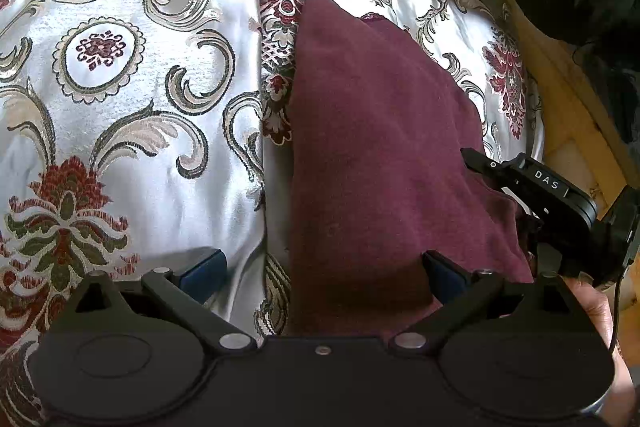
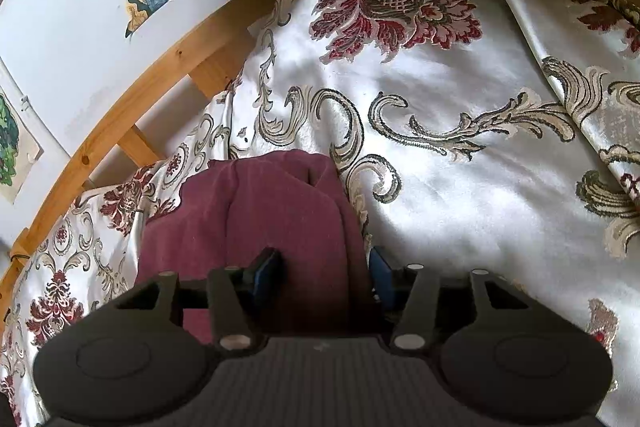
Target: Fold small clothes
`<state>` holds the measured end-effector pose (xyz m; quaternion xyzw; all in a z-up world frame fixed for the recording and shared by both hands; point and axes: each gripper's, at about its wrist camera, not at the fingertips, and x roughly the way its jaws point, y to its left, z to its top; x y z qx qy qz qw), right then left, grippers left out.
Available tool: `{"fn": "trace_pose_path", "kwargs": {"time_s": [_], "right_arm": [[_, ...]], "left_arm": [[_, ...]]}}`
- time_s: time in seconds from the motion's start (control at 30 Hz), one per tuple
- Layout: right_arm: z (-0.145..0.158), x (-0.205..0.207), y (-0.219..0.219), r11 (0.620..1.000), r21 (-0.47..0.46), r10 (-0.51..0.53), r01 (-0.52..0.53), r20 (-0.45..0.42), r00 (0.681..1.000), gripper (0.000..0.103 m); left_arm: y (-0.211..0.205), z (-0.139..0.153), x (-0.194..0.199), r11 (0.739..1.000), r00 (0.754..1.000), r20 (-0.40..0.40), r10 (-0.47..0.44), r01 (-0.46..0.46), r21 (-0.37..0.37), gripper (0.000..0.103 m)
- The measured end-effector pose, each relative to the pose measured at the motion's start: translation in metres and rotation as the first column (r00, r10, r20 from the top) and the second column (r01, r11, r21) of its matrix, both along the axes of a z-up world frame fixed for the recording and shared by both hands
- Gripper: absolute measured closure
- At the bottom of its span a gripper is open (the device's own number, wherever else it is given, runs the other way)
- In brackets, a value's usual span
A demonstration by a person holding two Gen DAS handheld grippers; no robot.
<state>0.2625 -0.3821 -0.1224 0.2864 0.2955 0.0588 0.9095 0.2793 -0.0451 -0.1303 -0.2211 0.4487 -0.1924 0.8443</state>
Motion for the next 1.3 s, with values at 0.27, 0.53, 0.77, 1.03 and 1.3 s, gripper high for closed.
{"fn": "trace_pose_path", "kwargs": {"time_s": [0.27, 0.53, 0.77, 1.03, 1.3], "right_arm": [[0.001, -0.001, 0.002, 1.0, 0.002, 0.005, -0.005, -0.003, 1.0, 0.041], [0.001, -0.001, 0.006, 1.0, 0.001, 0.021, -0.021, 0.005, 1.0, 0.032], [0.001, 0.0, 0.008, 1.0, -0.011, 0.011, -0.011, 0.001, 1.0, 0.031], [0.0, 0.002, 0.013, 0.999, -0.036, 0.011, -0.01, 0.002, 1.0, 0.026], [-0.001, -0.001, 0.017, 0.997, -0.076, 0.029, -0.027, 0.026, 0.999, 0.027]], "left_arm": [[-0.003, 0.007, 0.004, 1.0, 1.0, 0.023, -0.014, 0.014, -0.016, 0.001], [-0.007, 0.008, 0.013, 0.993, 0.998, 0.058, -0.041, 0.047, -0.112, 0.001], [-0.018, -0.001, 0.024, 0.991, 0.994, 0.038, -0.105, 0.107, -0.074, 0.001], [-0.019, -0.006, 0.026, 0.991, 0.994, 0.019, -0.112, 0.113, -0.074, 0.001], [-0.018, -0.008, 0.026, 0.989, 0.993, 0.023, -0.12, 0.121, -0.082, 0.001]]}}
